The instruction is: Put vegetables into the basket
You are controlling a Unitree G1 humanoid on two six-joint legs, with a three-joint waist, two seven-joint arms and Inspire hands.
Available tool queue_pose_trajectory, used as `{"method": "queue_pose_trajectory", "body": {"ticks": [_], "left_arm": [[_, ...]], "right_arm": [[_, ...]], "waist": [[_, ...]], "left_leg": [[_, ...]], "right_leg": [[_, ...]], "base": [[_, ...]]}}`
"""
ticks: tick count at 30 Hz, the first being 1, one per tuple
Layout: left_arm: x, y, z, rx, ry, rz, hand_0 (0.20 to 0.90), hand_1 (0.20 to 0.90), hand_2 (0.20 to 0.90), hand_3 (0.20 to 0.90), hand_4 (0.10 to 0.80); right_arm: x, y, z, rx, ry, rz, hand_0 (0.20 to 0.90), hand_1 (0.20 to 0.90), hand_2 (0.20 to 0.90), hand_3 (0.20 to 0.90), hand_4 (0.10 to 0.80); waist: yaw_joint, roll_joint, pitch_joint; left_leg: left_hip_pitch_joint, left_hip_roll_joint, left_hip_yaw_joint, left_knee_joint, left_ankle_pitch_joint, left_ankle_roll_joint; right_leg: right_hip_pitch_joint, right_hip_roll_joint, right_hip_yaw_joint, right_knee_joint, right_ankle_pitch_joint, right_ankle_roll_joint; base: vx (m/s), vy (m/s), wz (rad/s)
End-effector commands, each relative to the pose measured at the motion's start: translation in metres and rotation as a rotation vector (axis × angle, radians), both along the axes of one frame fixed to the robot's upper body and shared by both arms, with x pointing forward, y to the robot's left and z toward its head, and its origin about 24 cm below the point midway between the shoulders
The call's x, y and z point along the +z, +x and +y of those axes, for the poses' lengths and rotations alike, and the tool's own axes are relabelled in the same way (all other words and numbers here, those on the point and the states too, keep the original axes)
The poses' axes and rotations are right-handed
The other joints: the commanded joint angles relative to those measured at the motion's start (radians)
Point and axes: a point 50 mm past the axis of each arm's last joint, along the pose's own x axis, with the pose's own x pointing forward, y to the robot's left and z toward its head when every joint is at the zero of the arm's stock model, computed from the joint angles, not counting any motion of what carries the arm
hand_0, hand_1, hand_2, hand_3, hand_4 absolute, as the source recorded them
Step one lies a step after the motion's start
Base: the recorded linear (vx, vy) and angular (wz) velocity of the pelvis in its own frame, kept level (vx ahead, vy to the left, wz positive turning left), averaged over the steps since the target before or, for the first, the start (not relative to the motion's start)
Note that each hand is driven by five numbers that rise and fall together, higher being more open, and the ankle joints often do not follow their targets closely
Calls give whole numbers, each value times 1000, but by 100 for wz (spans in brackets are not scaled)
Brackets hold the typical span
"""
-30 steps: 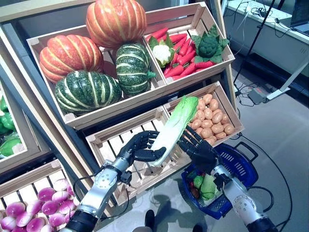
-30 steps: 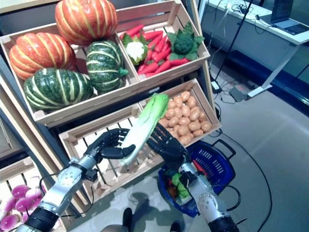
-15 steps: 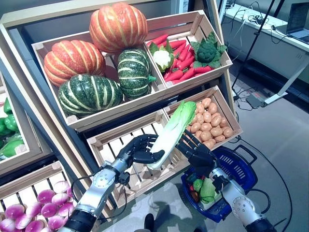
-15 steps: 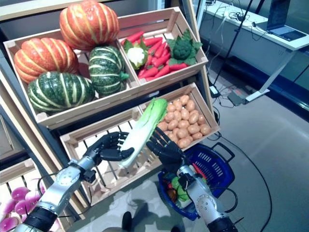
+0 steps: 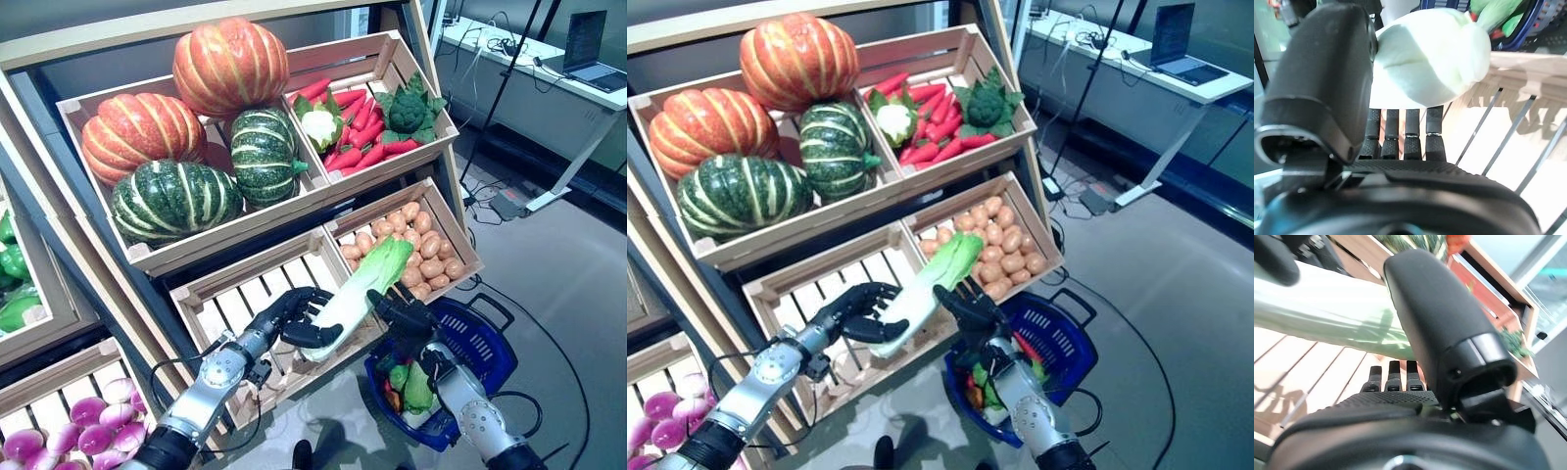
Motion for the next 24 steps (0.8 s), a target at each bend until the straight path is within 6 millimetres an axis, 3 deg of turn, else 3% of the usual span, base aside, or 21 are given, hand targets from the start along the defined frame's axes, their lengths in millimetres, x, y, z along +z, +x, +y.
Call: {"method": "queue_pose_trajectory", "body": {"ticks": [1, 12, 21, 24], "left_arm": [[45, 23, -13, -82, -19, -244, 300, 300, 300, 300, 400], [45, 22, -15, -144, -5, -226, 300, 300, 300, 300, 400], [45, 20, -16, -194, 4, -219, 300, 300, 300, 300, 400], [44, 20, -18, -211, 3, -212, 300, 300, 300, 300, 400]], "right_arm": [[57, 33, 1, -108, 101, -255, 900, 900, 900, 900, 800], [73, 30, 24, 184, 213, -381, 900, 900, 900, 900, 800], [64, 17, 45, 478, 232, -352, 900, 900, 900, 900, 800], [65, 18, 46, 492, 244, -364, 900, 900, 900, 900, 800]], "waist": [[16, -3, -42], [22, -8, -48], [29, -15, -54], [31, -17, -54]], "left_leg": [[60, 2, 12, 7, -131, -8], [59, 6, 7, 7, -130, -13], [59, 11, 9, 7, -128, -15], [58, 13, 11, 7, -126, -17]], "right_leg": [[-27, -40, 1, 8, 58, -3], [-26, -40, -1, 11, 53, -3], [-25, -44, -8, 12, 51, 0], [-25, -46, -10, 11, 53, 1]], "base": [[0, 0, 0], [0, 0, 0], [0, 0, 0], [0, 0, 0]]}}
